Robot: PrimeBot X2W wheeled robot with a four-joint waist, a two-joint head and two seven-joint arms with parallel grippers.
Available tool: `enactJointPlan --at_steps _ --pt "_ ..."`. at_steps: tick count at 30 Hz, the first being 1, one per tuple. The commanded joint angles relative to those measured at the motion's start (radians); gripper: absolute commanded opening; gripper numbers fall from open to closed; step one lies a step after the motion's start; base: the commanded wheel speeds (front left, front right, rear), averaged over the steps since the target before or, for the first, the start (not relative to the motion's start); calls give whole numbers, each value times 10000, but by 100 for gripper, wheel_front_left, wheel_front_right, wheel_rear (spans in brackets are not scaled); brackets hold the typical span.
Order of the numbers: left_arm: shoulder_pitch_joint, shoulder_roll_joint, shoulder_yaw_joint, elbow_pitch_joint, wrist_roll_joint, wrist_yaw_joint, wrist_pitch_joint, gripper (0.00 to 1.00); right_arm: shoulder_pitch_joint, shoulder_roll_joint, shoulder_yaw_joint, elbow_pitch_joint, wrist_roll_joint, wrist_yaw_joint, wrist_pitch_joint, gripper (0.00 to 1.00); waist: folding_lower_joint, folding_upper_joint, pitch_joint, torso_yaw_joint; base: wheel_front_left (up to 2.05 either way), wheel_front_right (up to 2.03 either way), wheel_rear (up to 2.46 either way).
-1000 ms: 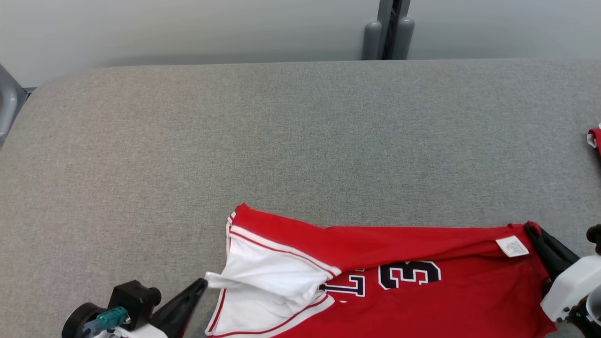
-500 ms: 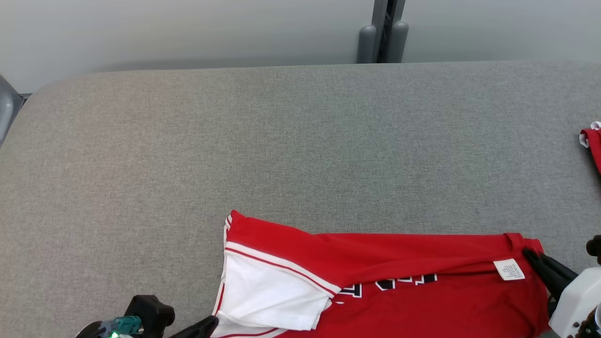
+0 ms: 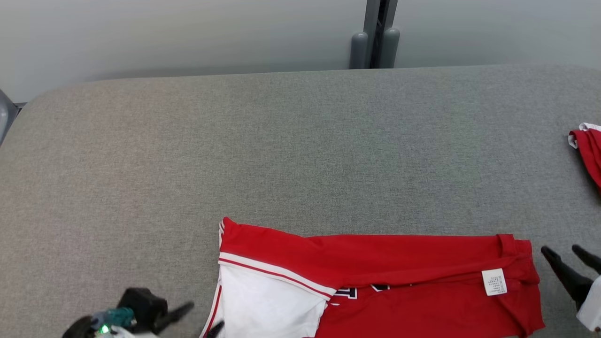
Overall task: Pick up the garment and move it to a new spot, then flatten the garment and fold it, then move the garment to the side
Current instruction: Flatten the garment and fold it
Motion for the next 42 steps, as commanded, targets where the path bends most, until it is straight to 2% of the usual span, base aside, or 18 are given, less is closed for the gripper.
enactJointPlan --at_steps 1,5,9,12,13,16,19,24,29,33,42 --pt "-336 -104 222 -38 241 151 -351 100 -102 125 -259 -43 -261 -1 -288 100 0 0 -15 -13 0 0 0" --pt "-879 -680 690 205 759 616 -1559 100 -236 451 -939 -286 -636 -3 -1115 100 0 0 -51 -32 0 0 0" --pt "-1406 -1810 1190 617 865 1141 -3175 100 -285 986 -1486 -461 -1298 -3 -2138 100 0 0 -94 -108 0 0 0" --pt "-1709 -2548 1417 1046 932 1318 -4302 100 -274 1445 -1820 -521 -1866 -3 -2823 100 0 0 -107 -175 0 0 0" --pt "-1899 -2898 1532 1396 1074 1401 -5028 100 -234 1784 -1988 -541 -2242 -1 -3138 100 0 0 -113 -232 0 0 0" --pt "-2044 -3393 1627 1979 1287 1491 -6091 100 -116 2292 -2315 -536 -2846 -3 -3466 100 0 0 -137 -317 0 0 0" --pt "-2111 -3746 1688 2519 1662 1449 -6637 100 -8 2885 -2602 -627 -3444 -1 -3648 100 0 0 -140 -405 0 0 0" --pt "-2025 -4326 2196 2792 2236 1440 -6812 100 192 3483 -2996 -1003 -4426 -3 -3716 100 0 0 -140 -467 0 0 0" --pt "-1527 -5094 3029 2689 3362 1051 -6806 100 592 4184 -3611 -1673 -5314 -3 -3698 100 0 0 -168 -466 0 0 0" --pt "-1104 -5675 3680 3049 4062 414 -6809 100 821 4445 -3771 -2069 -5950 -3 -3699 100 0 0 -288 -428 0 0 0" --pt "-871 -6096 4177 3576 4712 -372 -6811 100 1097 4723 -3846 -1990 -6282 -3 -3701 100 0 0 -443 -335 0 0 0"
